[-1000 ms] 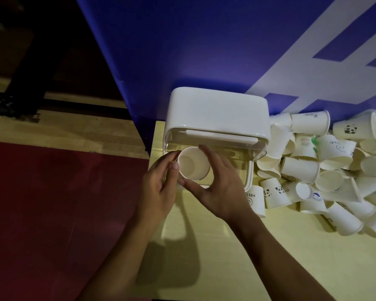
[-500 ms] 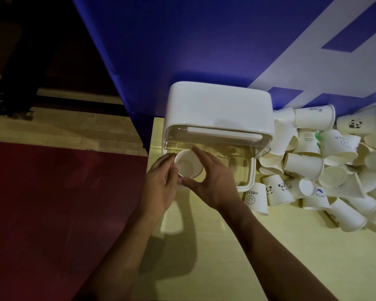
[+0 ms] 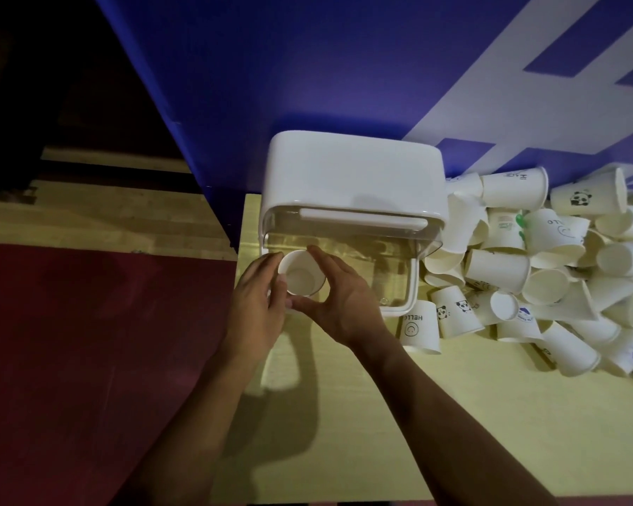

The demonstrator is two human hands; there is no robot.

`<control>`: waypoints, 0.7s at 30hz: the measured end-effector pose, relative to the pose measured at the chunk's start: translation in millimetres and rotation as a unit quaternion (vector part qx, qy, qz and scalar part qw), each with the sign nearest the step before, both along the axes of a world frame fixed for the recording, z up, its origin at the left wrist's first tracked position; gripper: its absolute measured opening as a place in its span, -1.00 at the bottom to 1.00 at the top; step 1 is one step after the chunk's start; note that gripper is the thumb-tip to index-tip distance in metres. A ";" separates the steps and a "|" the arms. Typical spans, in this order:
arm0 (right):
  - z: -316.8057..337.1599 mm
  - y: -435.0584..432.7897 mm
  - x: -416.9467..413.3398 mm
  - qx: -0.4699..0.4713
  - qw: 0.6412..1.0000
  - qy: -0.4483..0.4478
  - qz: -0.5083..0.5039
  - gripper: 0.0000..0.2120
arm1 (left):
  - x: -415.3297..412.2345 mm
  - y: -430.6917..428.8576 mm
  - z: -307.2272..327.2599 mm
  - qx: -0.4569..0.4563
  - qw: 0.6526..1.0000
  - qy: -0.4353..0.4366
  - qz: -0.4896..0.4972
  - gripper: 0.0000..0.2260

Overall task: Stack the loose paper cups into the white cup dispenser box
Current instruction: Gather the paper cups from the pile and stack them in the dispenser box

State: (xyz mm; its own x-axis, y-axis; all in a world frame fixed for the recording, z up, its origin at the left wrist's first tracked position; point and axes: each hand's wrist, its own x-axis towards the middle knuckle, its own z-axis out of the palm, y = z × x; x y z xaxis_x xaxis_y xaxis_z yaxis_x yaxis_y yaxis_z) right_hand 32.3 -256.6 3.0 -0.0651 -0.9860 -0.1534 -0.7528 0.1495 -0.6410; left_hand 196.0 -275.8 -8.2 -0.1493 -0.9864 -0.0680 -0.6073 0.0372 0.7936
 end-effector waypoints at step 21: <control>43.4 181.3 -200.6 -0.066 0.974 -0.011 -0.214 -0.63 | -260.3 -2.9 103.3 -0.218 0.874 -0.259 -0.347 -0.41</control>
